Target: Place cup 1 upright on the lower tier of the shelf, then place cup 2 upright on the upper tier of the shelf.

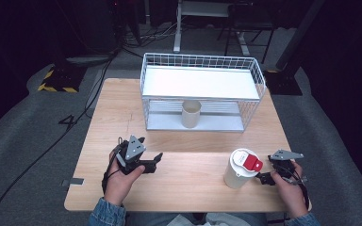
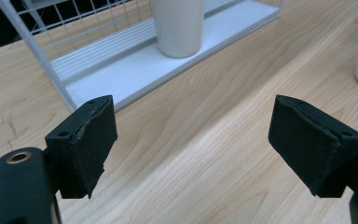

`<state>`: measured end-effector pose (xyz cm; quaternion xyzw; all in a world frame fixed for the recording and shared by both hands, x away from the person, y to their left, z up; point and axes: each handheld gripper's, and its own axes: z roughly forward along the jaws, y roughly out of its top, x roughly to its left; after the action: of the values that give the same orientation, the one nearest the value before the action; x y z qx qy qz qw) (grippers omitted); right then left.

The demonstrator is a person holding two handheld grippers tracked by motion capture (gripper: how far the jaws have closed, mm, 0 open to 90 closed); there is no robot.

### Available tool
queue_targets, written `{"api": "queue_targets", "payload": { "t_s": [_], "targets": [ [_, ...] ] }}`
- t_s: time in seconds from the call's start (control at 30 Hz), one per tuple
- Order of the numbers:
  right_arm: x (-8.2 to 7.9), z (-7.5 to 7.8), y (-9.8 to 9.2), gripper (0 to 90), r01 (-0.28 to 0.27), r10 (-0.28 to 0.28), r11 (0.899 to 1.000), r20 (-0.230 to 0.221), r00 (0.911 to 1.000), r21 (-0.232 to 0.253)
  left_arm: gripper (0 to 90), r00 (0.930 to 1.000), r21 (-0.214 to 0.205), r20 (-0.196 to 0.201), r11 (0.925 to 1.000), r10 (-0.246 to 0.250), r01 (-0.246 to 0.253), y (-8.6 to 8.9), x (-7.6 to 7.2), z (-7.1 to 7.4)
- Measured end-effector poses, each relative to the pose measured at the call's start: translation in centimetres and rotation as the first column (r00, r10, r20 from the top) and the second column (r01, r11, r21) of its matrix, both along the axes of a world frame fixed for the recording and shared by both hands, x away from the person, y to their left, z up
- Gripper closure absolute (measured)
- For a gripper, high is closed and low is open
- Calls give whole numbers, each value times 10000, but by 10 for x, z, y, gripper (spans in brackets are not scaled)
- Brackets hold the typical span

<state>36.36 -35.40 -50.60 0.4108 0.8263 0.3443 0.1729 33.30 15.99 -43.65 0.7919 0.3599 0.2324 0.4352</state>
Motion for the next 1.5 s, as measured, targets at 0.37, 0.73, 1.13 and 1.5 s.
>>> {"api": "queue_targets", "payload": {
  "t_s": [0.37, 0.73, 1.13, 1.5],
  "targets": [
    [-2, 0, -1, 0, -95, 95, 10000, 0, 10000, 0, 160, 9976, 191, -662, 9997, 188, -175, 20, -6, -20],
    [-8, 1, -3, 26, -145, 145, 9999, 6, 9999, 77, 167, 9856, 841, -1687, 9965, 125, 17, 36, -14, -45],
    [-20, 12, -11, 159, -714, 710, 9958, 90, 9974, 578, 167, 9724, 1664, -2333, 9856, 103, 295, 40, -18, -63],
    [-36, 23, -7, 159, -1196, 1185, 9916, 242, 9927, 497, 147, 9684, 1201, -2488, 9927, 172, 132, 42, -15, -67]
  ]
}}
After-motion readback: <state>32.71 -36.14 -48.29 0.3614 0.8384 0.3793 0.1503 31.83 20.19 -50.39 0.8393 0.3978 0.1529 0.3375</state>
